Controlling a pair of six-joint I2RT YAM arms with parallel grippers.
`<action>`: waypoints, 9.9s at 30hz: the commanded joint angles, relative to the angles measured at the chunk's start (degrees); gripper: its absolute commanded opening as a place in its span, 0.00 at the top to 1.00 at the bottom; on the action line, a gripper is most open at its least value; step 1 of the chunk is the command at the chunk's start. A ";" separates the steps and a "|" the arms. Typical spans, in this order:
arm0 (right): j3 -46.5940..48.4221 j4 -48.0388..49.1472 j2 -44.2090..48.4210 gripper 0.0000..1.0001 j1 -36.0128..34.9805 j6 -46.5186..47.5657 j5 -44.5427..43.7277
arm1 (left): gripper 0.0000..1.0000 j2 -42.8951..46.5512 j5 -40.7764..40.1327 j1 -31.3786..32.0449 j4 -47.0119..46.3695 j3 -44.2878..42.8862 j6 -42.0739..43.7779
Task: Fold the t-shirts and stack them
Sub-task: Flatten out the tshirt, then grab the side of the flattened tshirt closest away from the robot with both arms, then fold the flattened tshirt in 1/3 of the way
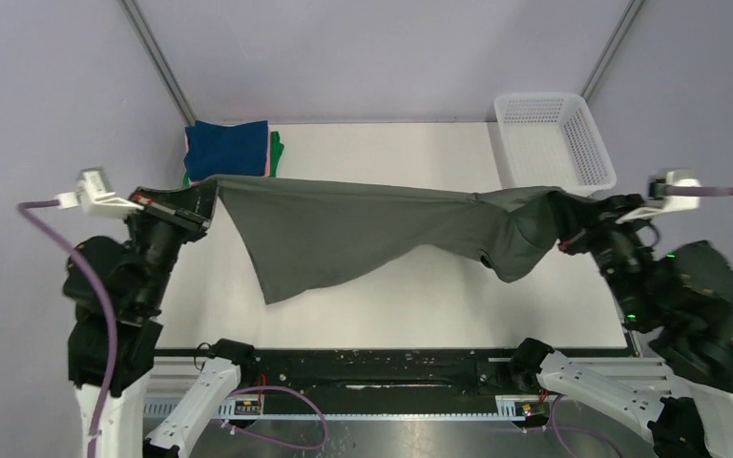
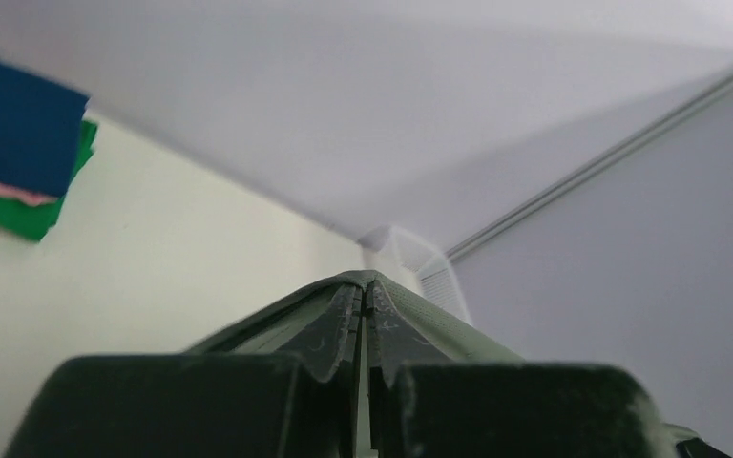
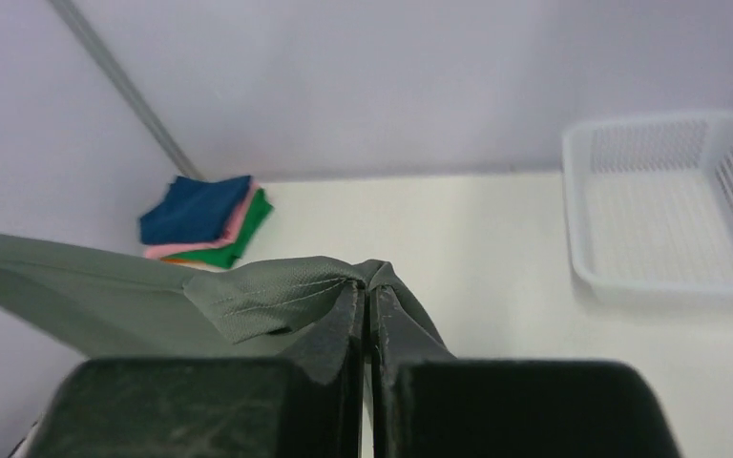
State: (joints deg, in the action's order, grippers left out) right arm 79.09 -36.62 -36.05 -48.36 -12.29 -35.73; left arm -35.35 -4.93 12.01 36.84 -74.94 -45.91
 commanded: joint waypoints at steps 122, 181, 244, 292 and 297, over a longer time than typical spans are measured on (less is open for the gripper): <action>-34.21 12.88 -56.15 0.01 18.69 -18.63 36.01 | 0.01 -44.03 0.81 8.54 -18.62 39.15 -9.86; -53.09 26.54 -9.13 0.01 21.02 -18.16 14.36 | 0.19 -18.75 -6.86 5.81 -12.36 54.74 -13.56; -51.65 24.48 -9.98 0.01 21.04 -16.82 15.86 | 1.00 -25.14 -6.70 9.70 -2.71 48.24 -16.62; -48.04 -2.67 -32.95 0.98 -12.53 -28.03 31.23 | 1.00 -6.63 -11.96 9.41 8.67 52.52 -21.58; -47.56 -5.53 -28.80 1.00 -15.39 -29.48 32.72 | 1.00 -0.89 -13.24 9.41 13.73 52.83 -22.48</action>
State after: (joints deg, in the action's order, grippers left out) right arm 31.92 -37.12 -68.05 -61.80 -39.42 -4.91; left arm -39.64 -16.01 21.52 46.54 -22.46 -66.54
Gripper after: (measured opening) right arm 0.024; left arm 0.013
